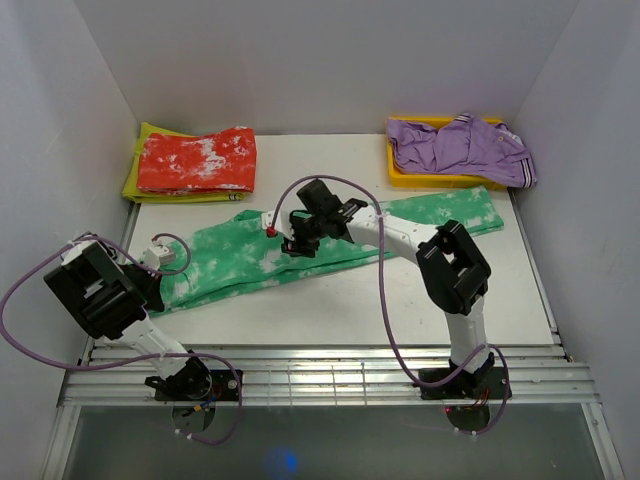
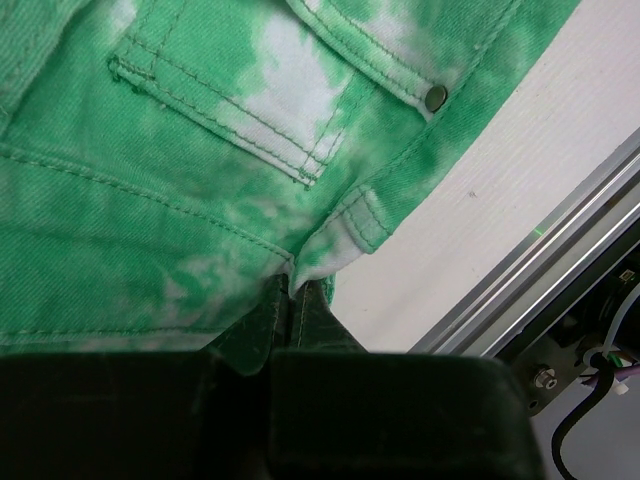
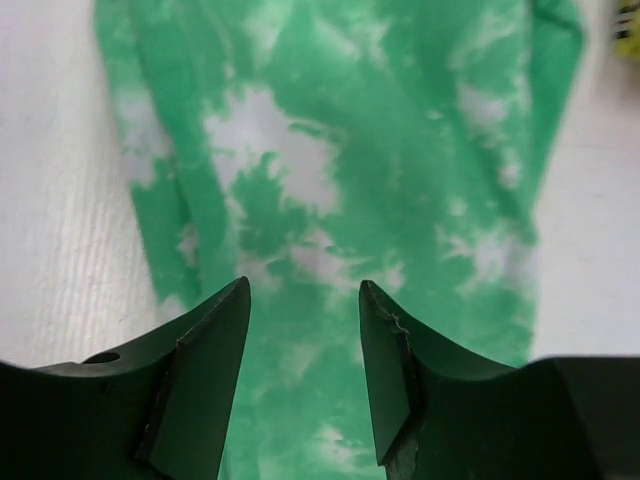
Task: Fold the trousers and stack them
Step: Fold the trousers
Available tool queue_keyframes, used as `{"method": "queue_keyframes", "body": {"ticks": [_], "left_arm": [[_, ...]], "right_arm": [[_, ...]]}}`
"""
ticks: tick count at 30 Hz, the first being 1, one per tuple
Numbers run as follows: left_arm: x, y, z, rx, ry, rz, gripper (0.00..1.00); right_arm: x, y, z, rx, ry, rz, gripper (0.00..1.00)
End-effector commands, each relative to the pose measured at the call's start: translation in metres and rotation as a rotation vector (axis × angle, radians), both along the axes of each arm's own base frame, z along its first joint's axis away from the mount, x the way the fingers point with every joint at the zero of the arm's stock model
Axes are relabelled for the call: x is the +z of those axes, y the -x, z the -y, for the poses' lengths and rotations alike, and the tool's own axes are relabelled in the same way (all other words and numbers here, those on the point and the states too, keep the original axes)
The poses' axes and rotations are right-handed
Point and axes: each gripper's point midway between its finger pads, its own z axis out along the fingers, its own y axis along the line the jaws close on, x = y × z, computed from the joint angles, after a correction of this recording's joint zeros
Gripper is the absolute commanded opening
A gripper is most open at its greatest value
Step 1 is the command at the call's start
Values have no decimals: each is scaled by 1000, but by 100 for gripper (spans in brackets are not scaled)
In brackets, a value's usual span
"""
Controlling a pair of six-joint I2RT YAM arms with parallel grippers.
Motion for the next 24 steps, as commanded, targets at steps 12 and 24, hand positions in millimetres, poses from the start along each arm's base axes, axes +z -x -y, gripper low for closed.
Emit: {"method": "queue_keyframes", "body": {"ticks": [12,24], "left_arm": [[-18,-6,-32,-26,-127,5,1],[-17,-5,-32,-38,-127,8,0]], "right_arm": [[-65,36,11,128,175,-110,52],[-35,29,-8,98,83,-111,45]]}}
